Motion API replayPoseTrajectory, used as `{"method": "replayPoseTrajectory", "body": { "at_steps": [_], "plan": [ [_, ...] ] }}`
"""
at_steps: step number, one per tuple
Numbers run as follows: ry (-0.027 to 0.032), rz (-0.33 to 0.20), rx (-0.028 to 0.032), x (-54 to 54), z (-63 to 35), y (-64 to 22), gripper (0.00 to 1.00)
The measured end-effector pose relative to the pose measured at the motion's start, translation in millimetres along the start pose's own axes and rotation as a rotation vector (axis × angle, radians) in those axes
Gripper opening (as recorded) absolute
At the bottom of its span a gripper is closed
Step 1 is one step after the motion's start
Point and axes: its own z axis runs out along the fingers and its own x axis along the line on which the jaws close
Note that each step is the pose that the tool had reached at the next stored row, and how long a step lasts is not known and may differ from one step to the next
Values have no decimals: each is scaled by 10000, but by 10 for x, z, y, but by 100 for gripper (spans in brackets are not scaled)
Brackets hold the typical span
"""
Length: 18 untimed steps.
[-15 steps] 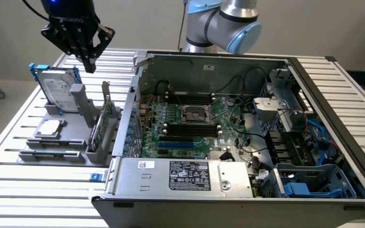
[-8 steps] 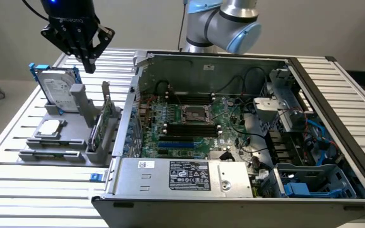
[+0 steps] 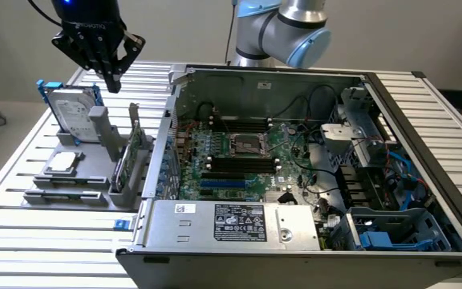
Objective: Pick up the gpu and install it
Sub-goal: 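Pick up the gpu and move the gpu toward the slot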
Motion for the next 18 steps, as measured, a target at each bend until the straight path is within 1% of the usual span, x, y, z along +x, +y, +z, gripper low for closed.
{"method": "replayPoseTrajectory", "body": {
  "at_steps": [2,5,6,7,8,9,11,15,17,18],
  "plan": [
    [1,0,1,0,0,0,12],
    [0,0,0,3,13,-8,30],
    [-1,0,-1,4,22,-13,30],
    [0,1,0,6,34,-19,36],
    [1,0,0,8,50,-29,36],
    [2,1,2,10,67,-51,42],
    [22,1,0,8,102,-121,42],
    [121,3,2,-4,165,-289,42],
    [147,-6,-2,-10,198,-360,42],
    [151,-13,-2,-12,215,-387,42]
  ]
}}
